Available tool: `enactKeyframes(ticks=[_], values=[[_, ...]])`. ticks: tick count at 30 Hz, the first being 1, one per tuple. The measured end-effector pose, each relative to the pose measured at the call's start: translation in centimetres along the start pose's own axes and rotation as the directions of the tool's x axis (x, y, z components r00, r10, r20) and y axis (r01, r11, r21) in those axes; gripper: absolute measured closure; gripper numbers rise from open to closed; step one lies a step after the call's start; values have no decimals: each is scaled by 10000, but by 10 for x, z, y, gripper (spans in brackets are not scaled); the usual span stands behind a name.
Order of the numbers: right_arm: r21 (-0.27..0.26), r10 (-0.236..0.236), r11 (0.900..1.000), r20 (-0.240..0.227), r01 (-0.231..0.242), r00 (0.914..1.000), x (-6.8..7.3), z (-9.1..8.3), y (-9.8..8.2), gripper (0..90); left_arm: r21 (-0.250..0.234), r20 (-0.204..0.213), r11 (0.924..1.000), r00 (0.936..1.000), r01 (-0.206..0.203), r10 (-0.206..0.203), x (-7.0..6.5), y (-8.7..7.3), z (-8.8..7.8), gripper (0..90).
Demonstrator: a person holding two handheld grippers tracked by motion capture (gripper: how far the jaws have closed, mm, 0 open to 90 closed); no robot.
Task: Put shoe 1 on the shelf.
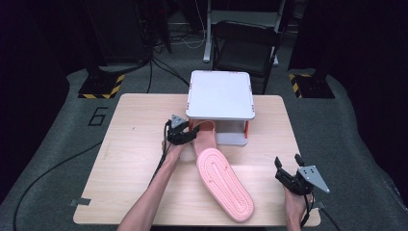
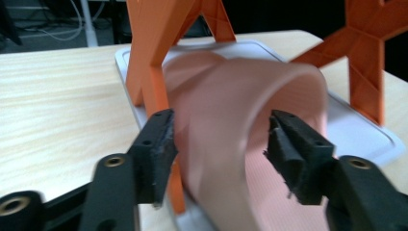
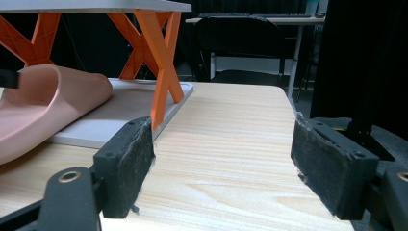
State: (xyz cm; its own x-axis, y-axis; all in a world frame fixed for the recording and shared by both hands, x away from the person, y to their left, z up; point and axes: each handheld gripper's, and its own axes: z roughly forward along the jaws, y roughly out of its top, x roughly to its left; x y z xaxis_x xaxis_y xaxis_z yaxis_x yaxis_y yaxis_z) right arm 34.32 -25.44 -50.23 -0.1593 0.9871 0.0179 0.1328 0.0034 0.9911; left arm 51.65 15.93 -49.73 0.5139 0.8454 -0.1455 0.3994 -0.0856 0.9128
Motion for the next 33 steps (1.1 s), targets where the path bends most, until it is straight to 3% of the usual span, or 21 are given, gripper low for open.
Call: enactKeyframes(ticks=[5, 6, 7, 8, 10, 11, 14, 16, 18, 20, 21, 22, 25, 26, 27, 28, 29, 30, 33], values=[[-34, 35, 10000, -55, -35, 10000, 2, 0, 0, 226, 304, 463, 9985, 9980, -448, 434, 1, -9, -18, 367], [3, 15, 10000, -44, -15, 10000, 2, 0, 0, 226, 512, 824, 9962, 9944, -702, 659, 0, -17, -27, 346], [3, 15, 10000, -44, -15, 10000, 2, 0, 0, 226, 512, 824, 9962, 9944, -702, 659, 0, -17, -27, 318], [-2, -15, 10000, -61, 15, 10000, 2, -1, 0, 227, 779, 1107, 9916, 9894, -1034, 944, -2, -25, -35, 293], [-27, 24, 10000, -51, -24, 10000, 2, 0, 0, 227, 830, 1183, 9901, 9876, -1135, 1033, -4, -29, -39, 267], [51, -12, 10000, -80, 12, 10000, 2, 1, 0, 227, 922, 1464, 9880, 9831, -1240, 1097, -5, -34, -44, 250], [62, -2, 10000, -74, 3, 10000, 3, 1, 0, 227, 989, 1710, 9890, 9809, -1104, 924, -8, -37, -46, 192], [-8, -82, 10000, -101, 82, 9999, 4, 0, 1, 229, 1117, 1963, 9849, 9745, -1321, 1084, -12, -40, -48, 162], [-29, -68, 10000, -72, 68, 10000, 3, 0, 1, 229, 1498, 2148, 9650, 9598, -2152, 1807, -16, -43, -46, 157], [-25, -32, 10000, -35, 32, 10000, 3, 1, 0, 229, 1556, 2177, 9648, 9600, -2121, 1759, -19, -46, -45, 145], [26, -16, 10000, -47, 16, 10000, 3, 1, 0, 230, 1647, 2332, 9678, 9609, -1905, 1494, -23, -48, -43, 128], [23, -49, 10000, -52, 49, 10000, 3, 1, 0, 231, 1666, 2426, 9642, 9564, -2061, 1626, -25, -50, -40, 117], [11, -48, 10000, -37, 48, 10000, 3, 0, 0, 231, 1617, 2321, 9648, 9582, -2076, 1673, -28, -50, -38, 91], [-32, -52, 10000, -33, 52, 10000, 3, 0, 0, 232, 1552, 2069, 9549, 9535, -2531, 2191, -28, -46, -36, 92], [-41, -41, 10000, -34, 41, 10000, 3, 0, 0, 233, 1560, 1878, 9548, 9566, -2532, 2229, -29, -45, -36, 99], [-40, -57, 10000, -53, 57, 10000, 3, 0, 0, 232, 1492, 1701, 9488, 9524, -2786, 2529, -28, -43, -34, 107], [-40, -57, 10000, -53, 57, 10000, 3, 0, 0, 232, 1492, 1701, 9488, 9524, -2786, 2529, -28, -43, -34, 110], [-36, -59, 10000, -57, 59, 10000, 3, 0, 1, 233, 1507, 1292, 9503, 9585, -2723, 2542, -26, -40, -31, 117], [-15, -68, 10000, -45, 68, 10000, 3, 1, 0, 233, 1371, 666, 9600, 9692, -2441, 2370, -20, -36, -24, 145]])
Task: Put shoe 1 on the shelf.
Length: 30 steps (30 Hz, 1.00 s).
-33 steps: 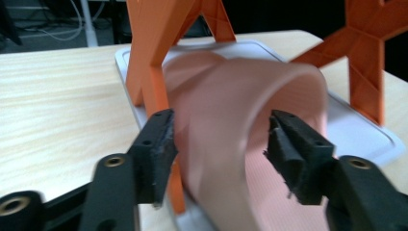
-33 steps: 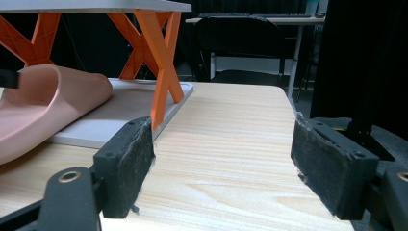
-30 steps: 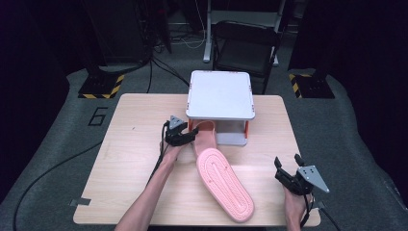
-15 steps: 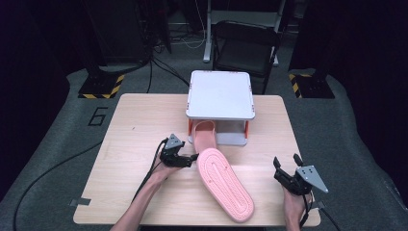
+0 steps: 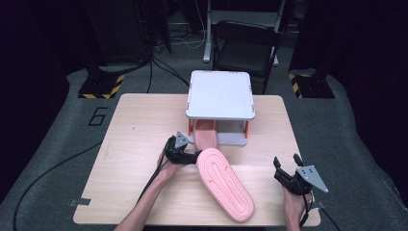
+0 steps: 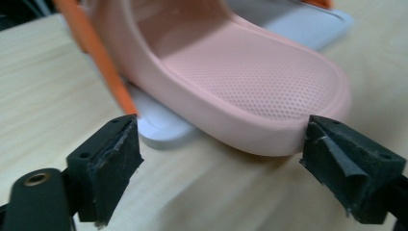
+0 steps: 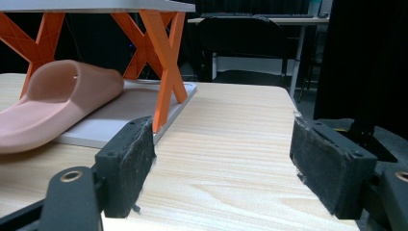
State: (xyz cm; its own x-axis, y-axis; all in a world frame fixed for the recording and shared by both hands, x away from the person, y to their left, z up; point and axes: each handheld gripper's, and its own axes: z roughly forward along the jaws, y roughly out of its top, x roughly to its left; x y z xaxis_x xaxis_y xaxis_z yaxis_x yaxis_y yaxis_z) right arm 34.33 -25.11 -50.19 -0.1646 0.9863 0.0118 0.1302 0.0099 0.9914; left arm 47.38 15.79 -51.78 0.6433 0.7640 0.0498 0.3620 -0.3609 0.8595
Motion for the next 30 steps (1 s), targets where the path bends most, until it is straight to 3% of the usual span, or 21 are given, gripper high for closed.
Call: enactKeyframes(ticks=[1, 2, 4, 5, 6, 8, 9, 14, 15, 17, 21, 26, 30], values=[[-10, -4, 10000, -4, 4, 10000, 0, 0, 0, 233, 4, -251, 10000, 9997, 79, -79, 3, 1, 2, 150], [14, -8, 10000, -15, 8, 10000, 0, 0, 0, 233, 4, -251, 10000, 9997, 79, -79, 3, 1, 2, 151], [3, 28, 10000, 2, -28, 10000, 0, 0, 0, 233, -43, -624, 9987, 9968, 505, -507, 12, 2, 7, 152], [33, -9, 10000, 21, 9, 10000, 0, 0, 0, 233, -120, -450, 9962, 9952, 866, -870, 12, 3, 7, 152], [44, 38, 10000, 22, -38, 10000, 0, 0, 0, 234, -264, -121, 9951, 9954, 950, -954, 11, 4, 6, 151], [-9, 44, 10000, 45, -44, 10000, -1, 0, -1, 234, -258, 449, 9990, 9984, 353, -341, 3, 5, 3, 149], [-10, 46, 10000, 34, -46, 10000, -1, 0, -1, 234, -206, 796, 9996, 9967, 173, -156, -2, 4, 3, 144], [4, 6, 10000, 1, -6, 10000, 0, 0, 0, 235, -60, 729, 9999, 9973, -90, 94, -8, 4, 8, 145], [-4, -42, 10000, 8, 42, 10000, 0, -1, 0, 235, 133, 616, 9996, 9979, -231, 222, -10, 4, 12, 137], [-5, -50, 10000, 28, 50, 10000, 0, -1, 0, 235, 25, 493, 9999, 9987, -136, 135, -11, 4, 14, 114], [6, -14, 10000, 35, 14, 10000, -1, -1, 0, 235, 78, -47, 9993, 9993, -370, 370, -7, 7, 15, 144], [0, -44, 10000, 40, 44, 10000, -1, -1, 0, 236, -26, -483, 10000, 9988, 21, -22, 1, 8, 19, 148], [7, -22, 10000, 66, 22, 10000, -1, -1, 0, 237, 50, -949, 9994, 9949, 344, -338, 9, 11, 26, 150]])
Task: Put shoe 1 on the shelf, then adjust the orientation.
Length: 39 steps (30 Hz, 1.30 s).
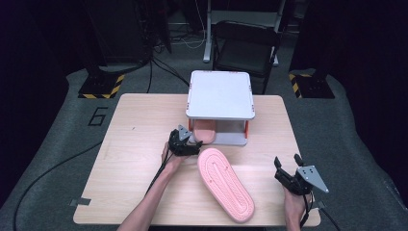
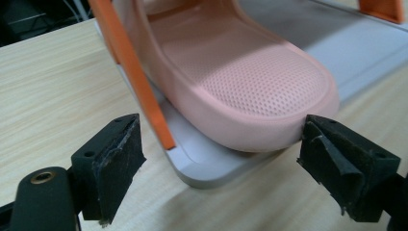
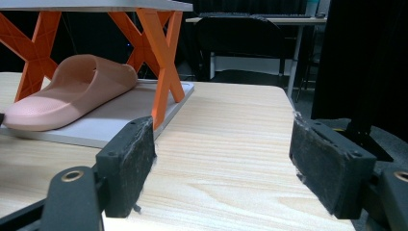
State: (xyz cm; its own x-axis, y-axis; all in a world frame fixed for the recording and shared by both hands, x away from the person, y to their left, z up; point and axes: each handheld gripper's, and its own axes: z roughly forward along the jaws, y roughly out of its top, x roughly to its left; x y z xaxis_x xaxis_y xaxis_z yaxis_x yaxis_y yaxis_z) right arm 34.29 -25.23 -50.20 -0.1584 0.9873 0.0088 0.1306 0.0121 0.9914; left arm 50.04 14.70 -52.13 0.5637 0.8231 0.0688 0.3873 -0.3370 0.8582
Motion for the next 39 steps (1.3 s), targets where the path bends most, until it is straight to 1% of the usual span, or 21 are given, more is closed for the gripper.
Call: enactKeyframes(ticks=[7, 12, 14, 15, 17, 18, 20, 22, 23, 24, 25, 26, 27, 30, 31, 32, 34, 35, 37, 38, 39], values=[[-8, 64, 10000, 51, -64, 10000, -1, 0, 0, 238, -44, -45, 9999, 9999, 96, -97, 1, 1, 2, 153], [19, 36, 10000, 39, -36, 10000, -2, 0, 0, 238, -498, 417, 9970, 9975, 595, -574, 1, 3, -7, 153], [-36, 27, 10000, 42, -27, 10000, -2, -1, 0, 235, -917, 683, 9913, 9937, 946, -885, 7, 4, -24, 155], [-70, 41, 10000, 21, -41, 10000, -2, -1, 0, 233, -917, 683, 9913, 9937, 946, -885, 7, 4, -24, 155], [-61, 167, 9998, -4, -167, 9999, -3, 0, 0, 217, -1327, 971, 9807, 9866, 1437, -1315, 17, 1, -50, 155], [-61, 167, 9998, -4, -167, 9999, -3, 0, 0, 217, -1327, 971, 9807, 9866, 1437, -1315, 17, 1, -50, 156], [26, 351, 9994, -99, -351, 9993, -2, 0, 0, 193, -1769, 1022, 9677, 9813, 1794, -1632, 29, -5, -80, 156], [55, 406, 9992, -244, -405, 9989, -2, 1, 1, 176, -1913, 956, 9629, 9799, 1906, -1750, 38, -12, -100, 169], [68, 411, 9991, -318, -410, 9986, -1, 2, 1, 166, -1997, 804, 9649, 9842, 1707, -1575, 43, -14, -109, 185], [68, 411, 9991, -318, -410, 9986, -1, 2, 1, 166, -1997, 804, 9649, 9842, 1707, -1575, 43, -14, -109, 201], [157, 423, 9990, -389, -417, 9983, 1, 3, 1, 142, -2142, 461, 9655, 9888, 1482, -1416, 51, -21, -126, 216], [157, 423, 9990, -389, -417, 9983, 1, 3, 1, 142, -2142, 461, 9655, 9888, 1482, -1416, 51, -21, -126, 221], [229, 397, 9990, -582, -384, 9975, 4, 3, 2, 141, -2377, 343, 9568, 9859, 1675, -1641, 58, -29, -141, 221], [291, 407, 9988, -775, -385, 9962, 7, 3, 3, 139, -2421, 88, 9545, 9841, 1741, -1772, 67, -39, -157, 221], [365, 344, 9989, -1031, -308, 9941, 12, 2, 5, 138, -2548, -103, 9478, 9796, 1916, -2008, 72, -49, -167, 221], [365, 344, 9989, -1031, -308, 9941, 12, 2, 5, 138, -2548, -103, 9478, 9796, 1916, -2008, 72, -49, -167, 221], [359, 351, 9989, -1374, -304, 9899, 19, 2, 6, 139, -2570, -209, 9420, 9733, 2157, -2285, 78, -59, -176, 219], [441, 330, 9987, -1641, -261, 9859, 26, 1, 8, 139, -2632, -342, 9359, 9672, 2343, -2517, 83, -69, -182, 222], [500, 120, 9987, -1973, -22, 9803, 35, -1, 9, 140, -2605, -478, 9322, 9610, 2514, -2725, 88, -77, -187, 222], [500, 120, 9987, -1973, -22, 9803, 35, -1, 9, 140, -2605, -478, 9322, 9610, 2514, -2725, 88, -77, -187, 222], [637, -115, 9976, -2557, 287, 9667, 47, -4, 10, 140, -2613, -558, 9292, 9570, 2613, -2847, 91, -80, -189, 221]])
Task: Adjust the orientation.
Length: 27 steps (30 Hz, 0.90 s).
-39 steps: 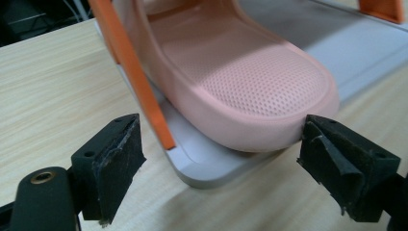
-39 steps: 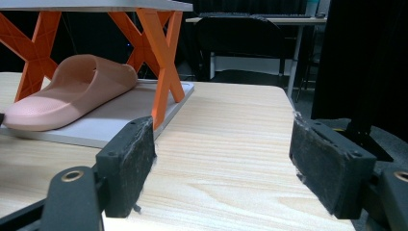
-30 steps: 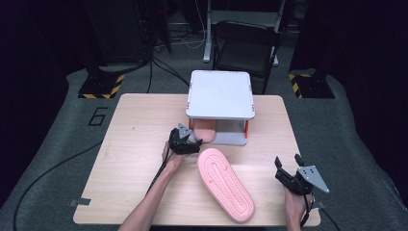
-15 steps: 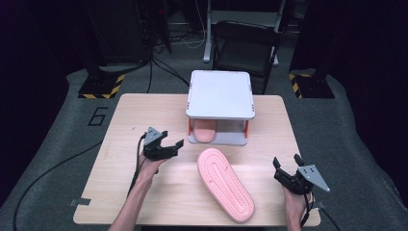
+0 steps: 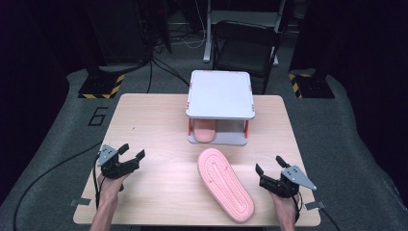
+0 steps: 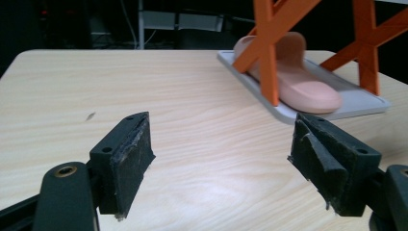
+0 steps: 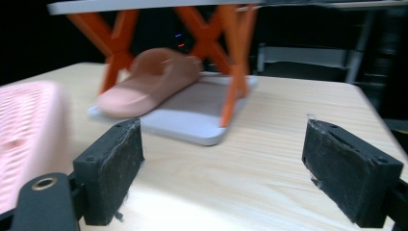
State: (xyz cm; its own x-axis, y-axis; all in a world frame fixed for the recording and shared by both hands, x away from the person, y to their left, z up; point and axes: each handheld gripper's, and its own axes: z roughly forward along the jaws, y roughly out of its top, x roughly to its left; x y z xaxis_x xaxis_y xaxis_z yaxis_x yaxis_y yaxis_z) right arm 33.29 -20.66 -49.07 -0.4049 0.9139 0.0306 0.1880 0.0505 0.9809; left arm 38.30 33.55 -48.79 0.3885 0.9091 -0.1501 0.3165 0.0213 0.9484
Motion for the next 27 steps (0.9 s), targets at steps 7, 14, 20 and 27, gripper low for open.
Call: enactKeyframes(ticks=[7, 14, 20, 27], values=[[317, -577, 9976, -1237, 621, 9906, 39, 4, 5, 141, 47, -291, 10000, 9996, -42, 44, 7, -1, -9, 222], [1095, -2064, 9671, -1904, 2297, 9598, 71, 14, -1, 176, 25, -309, 9996, 9991, -286, 286, 3, 1, -9, 223], [1204, -1654, 9761, -1299, 1812, 9776, 53, 19, -3, 176, -96, -535, 9998, 9984, -195, 189, 5, 3, -12, 223], [1822, -1527, 9701, -545, 1602, 9868, 22, 24, -8, 198, -154, -713, 9999, 9974, -65, 54, 10, 3, -16, 223]])
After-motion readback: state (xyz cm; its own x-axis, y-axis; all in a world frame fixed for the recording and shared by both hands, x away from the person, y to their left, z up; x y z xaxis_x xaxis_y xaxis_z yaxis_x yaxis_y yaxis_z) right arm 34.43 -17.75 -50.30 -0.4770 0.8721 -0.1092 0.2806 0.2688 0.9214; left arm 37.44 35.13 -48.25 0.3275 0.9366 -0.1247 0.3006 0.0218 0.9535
